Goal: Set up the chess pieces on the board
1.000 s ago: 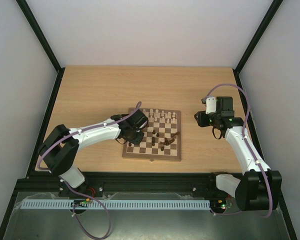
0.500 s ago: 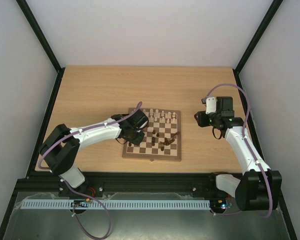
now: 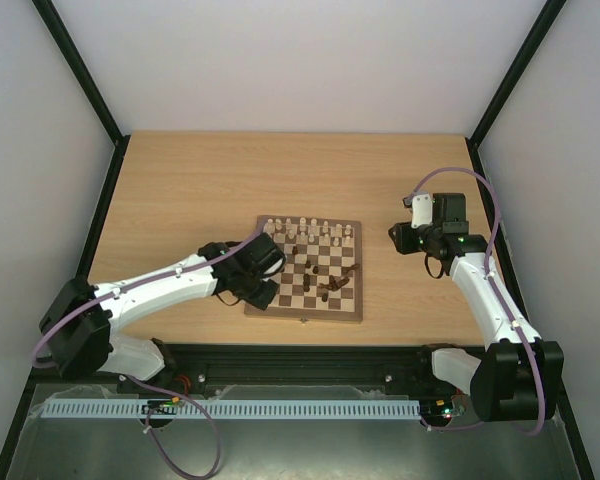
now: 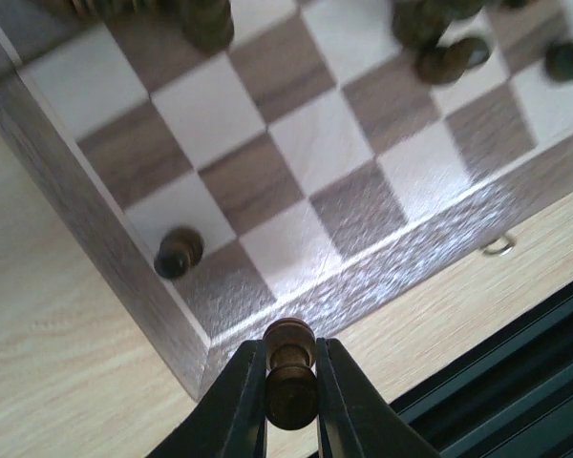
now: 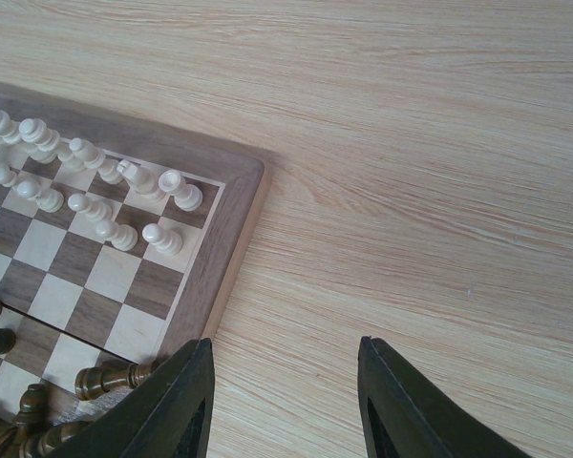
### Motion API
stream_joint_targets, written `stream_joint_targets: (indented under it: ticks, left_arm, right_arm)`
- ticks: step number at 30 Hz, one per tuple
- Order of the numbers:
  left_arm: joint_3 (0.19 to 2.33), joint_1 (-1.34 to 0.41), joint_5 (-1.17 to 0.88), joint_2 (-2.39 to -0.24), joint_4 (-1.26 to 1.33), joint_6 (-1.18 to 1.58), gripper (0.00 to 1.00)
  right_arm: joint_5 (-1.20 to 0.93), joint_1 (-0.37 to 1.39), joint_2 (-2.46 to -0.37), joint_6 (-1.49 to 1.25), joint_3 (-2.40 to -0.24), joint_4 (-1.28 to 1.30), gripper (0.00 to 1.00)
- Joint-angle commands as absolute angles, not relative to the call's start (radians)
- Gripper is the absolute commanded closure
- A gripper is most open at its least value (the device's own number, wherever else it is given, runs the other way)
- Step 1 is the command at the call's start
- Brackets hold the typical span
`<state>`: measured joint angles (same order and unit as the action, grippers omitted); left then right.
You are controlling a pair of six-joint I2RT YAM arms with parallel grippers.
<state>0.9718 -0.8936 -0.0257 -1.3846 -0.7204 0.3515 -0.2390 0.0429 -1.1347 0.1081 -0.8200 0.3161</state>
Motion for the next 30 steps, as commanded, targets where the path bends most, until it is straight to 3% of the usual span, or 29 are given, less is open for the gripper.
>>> stream_joint_targets:
  ticks: [1, 6, 30]
  left_arm:
    - [0.920, -0.907, -0.024, -1.373, -0.757, 0.406, 0.93]
    - [0.918, -0.912, 0.062, -1.394, -0.752, 0.468, 0.93]
    - [0.890, -0.911, 0.082, -1.480, -0.687, 0.491, 0.87]
  right_arm:
    - [-0.245, 0.041, -1.141, 0.117, -0.813, 0.332, 0.58]
    - [-0.244, 0.041, -1.141, 0.117, -0.811, 0.333, 0.57]
    - [-0.241, 0.041, -1.148, 0.120, -0.810, 0.332, 0.57]
